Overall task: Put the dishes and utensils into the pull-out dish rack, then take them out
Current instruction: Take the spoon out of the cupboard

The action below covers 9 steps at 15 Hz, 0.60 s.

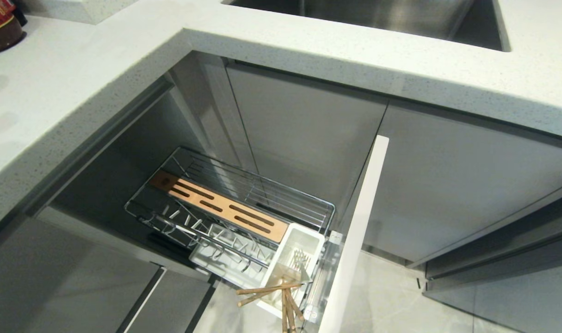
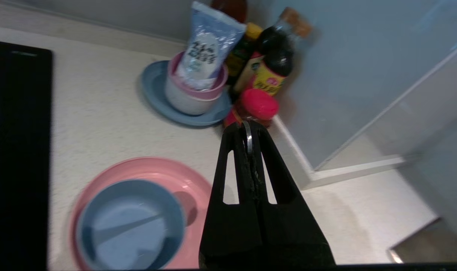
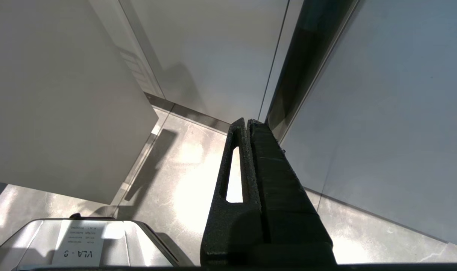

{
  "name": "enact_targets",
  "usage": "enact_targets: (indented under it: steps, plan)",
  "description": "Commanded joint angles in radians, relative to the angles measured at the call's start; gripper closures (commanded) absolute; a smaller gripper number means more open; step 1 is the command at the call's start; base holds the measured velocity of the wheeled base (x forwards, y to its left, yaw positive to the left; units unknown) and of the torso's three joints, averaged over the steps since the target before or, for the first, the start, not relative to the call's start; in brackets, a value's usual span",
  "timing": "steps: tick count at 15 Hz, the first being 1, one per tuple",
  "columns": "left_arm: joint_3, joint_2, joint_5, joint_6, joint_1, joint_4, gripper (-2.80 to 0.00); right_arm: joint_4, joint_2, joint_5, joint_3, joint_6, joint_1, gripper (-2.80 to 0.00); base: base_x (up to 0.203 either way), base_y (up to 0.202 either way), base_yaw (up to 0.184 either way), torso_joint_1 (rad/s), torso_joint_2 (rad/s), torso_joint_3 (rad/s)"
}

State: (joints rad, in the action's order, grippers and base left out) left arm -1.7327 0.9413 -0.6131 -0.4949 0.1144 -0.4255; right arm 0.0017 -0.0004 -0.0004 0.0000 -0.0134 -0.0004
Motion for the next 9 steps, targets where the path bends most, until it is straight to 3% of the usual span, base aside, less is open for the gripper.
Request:
enact_targets:
  steps: [1,4,9]
  plan:
    - [0.076,-0.042,-0.003,-0.004,0.057,0.007,0.00,0.000,0.000,0.000,0.000,0.000,0.000,0.00,0.000,0.000,0.000,0.000,0.00,0.000]
    - [0.228,-0.072,0.010,-0.005,0.110,0.091,0.00,0.000,0.000,0.000,0.000,0.000,0.000,0.00,0.000,0.000,0.000,0.000,0.00,0.000]
    - [0.523,-0.136,0.015,0.005,0.196,0.442,0.00,0.000,0.000,0.000,0.000,0.000,-0.001,0.00,0.000,0.000,0.000,0.000,0.00,0.000]
